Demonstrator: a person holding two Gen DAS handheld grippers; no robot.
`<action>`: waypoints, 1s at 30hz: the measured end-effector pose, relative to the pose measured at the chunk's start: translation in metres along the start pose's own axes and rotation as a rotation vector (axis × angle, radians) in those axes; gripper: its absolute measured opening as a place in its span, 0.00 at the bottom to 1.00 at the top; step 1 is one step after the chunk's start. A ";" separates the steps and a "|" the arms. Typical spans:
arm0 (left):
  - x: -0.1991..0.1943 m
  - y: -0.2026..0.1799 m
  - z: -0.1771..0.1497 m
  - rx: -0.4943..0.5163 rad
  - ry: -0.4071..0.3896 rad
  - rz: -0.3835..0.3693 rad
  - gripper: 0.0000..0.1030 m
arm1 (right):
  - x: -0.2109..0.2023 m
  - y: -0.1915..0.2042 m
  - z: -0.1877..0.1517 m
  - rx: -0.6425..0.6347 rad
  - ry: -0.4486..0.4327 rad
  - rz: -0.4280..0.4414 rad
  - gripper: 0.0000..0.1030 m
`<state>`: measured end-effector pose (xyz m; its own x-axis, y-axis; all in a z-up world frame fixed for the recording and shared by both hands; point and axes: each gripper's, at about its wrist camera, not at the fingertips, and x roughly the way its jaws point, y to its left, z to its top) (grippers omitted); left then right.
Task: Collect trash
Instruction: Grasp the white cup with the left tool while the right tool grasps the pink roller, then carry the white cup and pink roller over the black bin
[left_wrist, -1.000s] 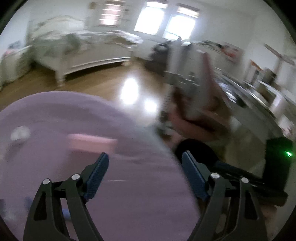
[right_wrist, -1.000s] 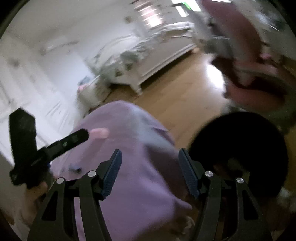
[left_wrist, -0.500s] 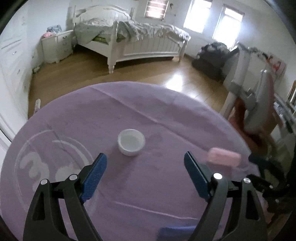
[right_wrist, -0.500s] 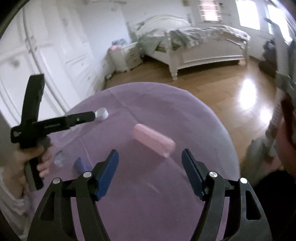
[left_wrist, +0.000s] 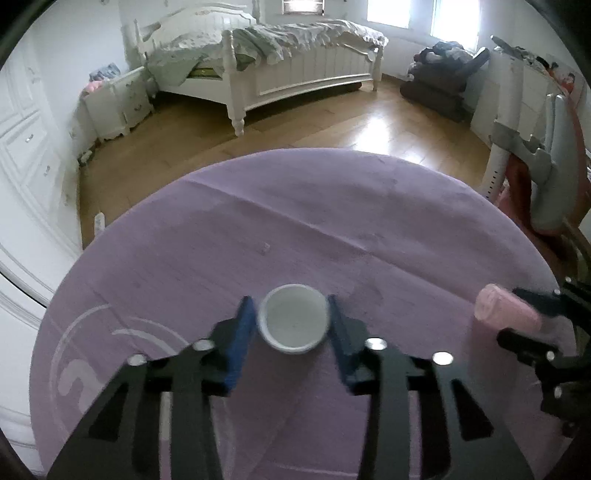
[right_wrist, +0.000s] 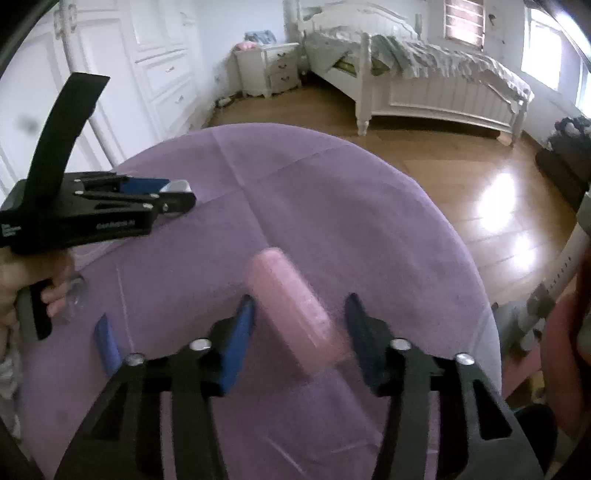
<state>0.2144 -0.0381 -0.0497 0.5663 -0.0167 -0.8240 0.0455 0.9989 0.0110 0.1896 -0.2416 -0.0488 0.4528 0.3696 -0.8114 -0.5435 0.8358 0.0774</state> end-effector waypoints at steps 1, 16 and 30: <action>-0.002 0.004 -0.002 -0.010 -0.007 -0.023 0.34 | 0.000 0.000 0.000 0.007 -0.001 0.004 0.36; -0.099 -0.081 -0.032 0.070 -0.223 -0.294 0.34 | -0.120 -0.036 -0.071 0.407 -0.331 0.212 0.31; -0.131 -0.241 -0.044 0.234 -0.261 -0.554 0.34 | -0.240 -0.113 -0.193 0.660 -0.533 -0.045 0.31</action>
<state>0.0930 -0.2748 0.0302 0.5875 -0.5655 -0.5788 0.5489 0.8041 -0.2285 0.0062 -0.5028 0.0254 0.8267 0.3333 -0.4533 -0.0677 0.8587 0.5079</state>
